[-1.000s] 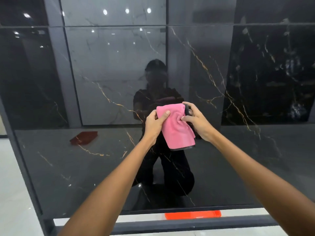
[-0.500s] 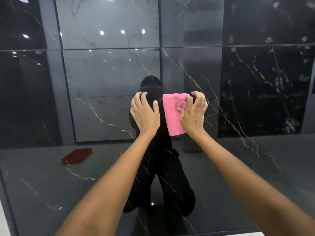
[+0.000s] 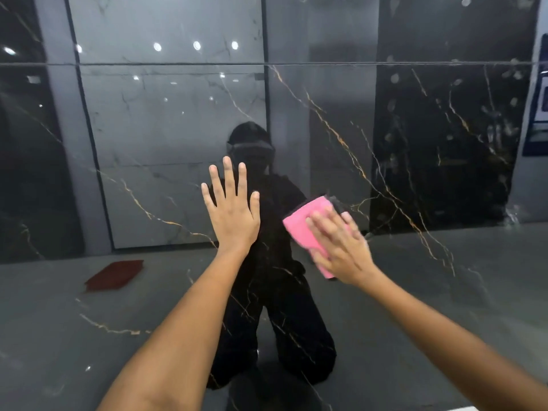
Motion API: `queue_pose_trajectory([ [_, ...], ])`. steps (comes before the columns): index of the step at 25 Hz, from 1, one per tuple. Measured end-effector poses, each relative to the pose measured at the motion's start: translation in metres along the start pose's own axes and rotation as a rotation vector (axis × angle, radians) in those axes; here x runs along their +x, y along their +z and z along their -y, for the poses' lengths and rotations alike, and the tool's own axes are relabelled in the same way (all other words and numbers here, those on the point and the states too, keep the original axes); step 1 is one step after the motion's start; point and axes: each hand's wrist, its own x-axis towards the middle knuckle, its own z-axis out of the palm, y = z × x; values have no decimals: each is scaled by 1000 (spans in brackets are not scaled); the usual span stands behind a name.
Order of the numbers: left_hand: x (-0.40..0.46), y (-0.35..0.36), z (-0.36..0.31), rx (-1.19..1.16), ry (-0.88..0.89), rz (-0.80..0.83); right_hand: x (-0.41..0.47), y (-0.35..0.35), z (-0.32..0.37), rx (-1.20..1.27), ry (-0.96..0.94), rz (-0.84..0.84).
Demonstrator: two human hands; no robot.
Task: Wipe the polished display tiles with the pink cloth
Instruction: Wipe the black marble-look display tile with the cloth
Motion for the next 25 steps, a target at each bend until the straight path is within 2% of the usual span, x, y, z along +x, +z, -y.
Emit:
queue_pose_trajectory([
  [1,-2,1,0,0,-4,-2,6,-3,-33,-15,105,-41],
  [2,-3,2,0,6,-9,-6,24,-8,-65,12,313,-60],
  [4,-3,3,-1,16,-15,-8,90,-25,-113,175,893,-122],
  [5,-1,2,-2,16,-14,-9,122,-32,-113,262,1067,-134],
  [6,-1,2,-1,16,-6,-13,141,-31,-96,294,1063,-140],
  [7,-1,4,0,18,7,-20,145,-23,-69,278,900,-159],
  [9,-3,5,-1,-4,11,-56,110,-4,-1,226,225,-74],
  [10,-2,3,-3,-30,0,-78,82,-3,19,184,-36,8],
  [11,1,-1,-7,-62,-20,-94,59,-4,17,128,-161,79],
  [12,9,-7,-12,-93,-42,-103,45,-6,-3,92,-172,93],
  [13,19,-13,-17,-117,-54,-93,38,-7,-33,72,-65,50],
  [14,32,-17,-21,-127,-54,-62,39,-10,-69,66,140,1],
  [17,54,-13,-27,-32,-43,-13,81,-36,-178,136,1026,-93],
  [18,54,-8,-28,1,-51,-25,105,-44,-187,208,1245,-124],
  [19,53,-4,-28,15,-58,-34,127,-47,-174,266,1325,-163],
  [20,52,-2,-27,14,-58,-39,144,-42,-152,295,1200,-229],
  [21,50,-1,-27,10,-54,-42,149,-31,-126,296,896,-235],
  [23,51,-2,-26,6,-49,-51,126,-18,-85,188,152,-70],
  [24,51,-2,-27,2,-53,-61,122,-21,-101,96,-30,-25],
  [25,51,-2,-27,-3,-56,-71,126,-26,-132,68,-16,-39],
])
